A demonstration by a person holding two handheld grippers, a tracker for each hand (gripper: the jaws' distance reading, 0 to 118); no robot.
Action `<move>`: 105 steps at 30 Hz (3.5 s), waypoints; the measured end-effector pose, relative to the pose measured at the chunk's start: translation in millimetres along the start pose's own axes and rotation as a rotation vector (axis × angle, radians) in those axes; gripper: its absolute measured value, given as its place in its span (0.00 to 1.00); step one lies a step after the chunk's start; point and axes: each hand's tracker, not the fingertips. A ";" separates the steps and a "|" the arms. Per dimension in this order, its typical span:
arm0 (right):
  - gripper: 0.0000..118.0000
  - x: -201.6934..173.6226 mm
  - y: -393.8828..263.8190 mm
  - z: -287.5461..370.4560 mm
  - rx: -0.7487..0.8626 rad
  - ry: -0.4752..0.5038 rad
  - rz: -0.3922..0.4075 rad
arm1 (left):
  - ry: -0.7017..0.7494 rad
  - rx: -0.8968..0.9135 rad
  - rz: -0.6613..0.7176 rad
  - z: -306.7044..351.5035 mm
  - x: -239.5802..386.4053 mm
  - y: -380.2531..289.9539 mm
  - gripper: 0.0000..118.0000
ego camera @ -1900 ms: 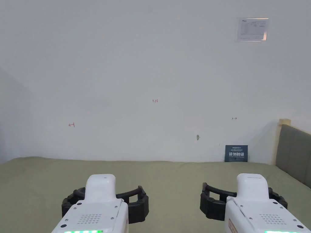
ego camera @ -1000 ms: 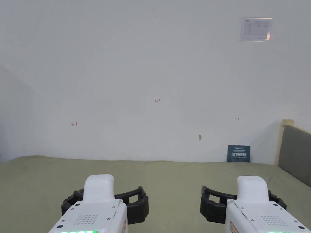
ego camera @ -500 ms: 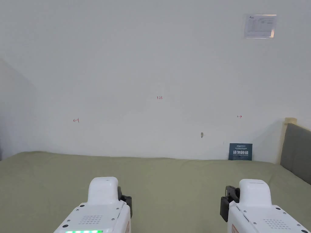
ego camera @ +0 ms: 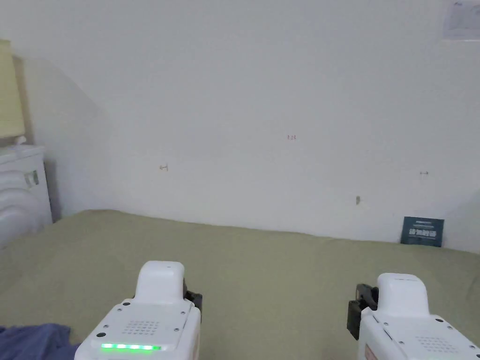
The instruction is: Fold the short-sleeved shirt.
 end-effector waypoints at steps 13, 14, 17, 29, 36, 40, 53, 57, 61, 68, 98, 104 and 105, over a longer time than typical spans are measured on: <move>0.00 -196.4 -4.0 -18.8 0.017 0.433 0.071 | 0.498 -0.016 0.126 77.9 -193.4 -12.7 0.02; 0.00 -205.1 -4.9 -18.2 0.019 0.445 0.074 | 0.518 -0.019 0.124 80.6 -201.2 -13.3 0.02; 0.00 -221.6 -7.4 -19.9 0.014 0.481 0.087 | 0.561 -0.028 0.118 83.6 -219.6 -17.9 0.02; 0.00 -236.9 -30.3 -42.4 -0.053 0.499 0.104 | 0.509 -0.169 0.158 25.5 -259.8 -50.4 0.02; 0.00 -232.0 -67.3 -64.2 -0.150 0.480 0.159 | 0.338 -0.376 0.252 -81.5 -284.1 -92.7 0.02; 0.00 -223.3 -91.1 -73.9 -0.199 0.445 0.175 | 0.264 -0.525 0.243 -146.6 -286.5 -126.4 0.02; 0.00 -191.9 -141.1 -94.9 -0.367 0.375 0.179 | 0.143 -0.793 0.289 -246.5 -270.0 -194.6 0.99; 0.00 -180.5 -146.6 -86.2 -0.389 0.363 0.188 | 0.281 -0.802 0.182 -250.4 -260.3 -207.3 1.00; 0.00 -165.9 -145.2 -73.8 -0.393 0.349 0.192 | 0.273 -0.853 0.250 -259.7 -264.8 -221.6 1.00; 0.00 -120.4 -129.4 -41.7 -0.367 0.276 0.159 | 0.242 -0.811 0.088 -228.4 -229.1 -172.5 0.00; 0.00 113.6 -113.5 25.5 -0.321 -0.225 -0.005 | -0.738 -0.682 -0.186 -214.6 322.4 -84.2 0.00; 0.00 132.0 -138.5 10.2 -0.391 -0.249 -0.029 | -0.714 -0.842 -0.190 -238.0 342.3 -163.9 0.01; 0.00 133.6 -141.0 8.3 -0.400 -0.251 -0.033 | -0.707 -0.849 -0.193 -247.9 347.4 -170.4 0.08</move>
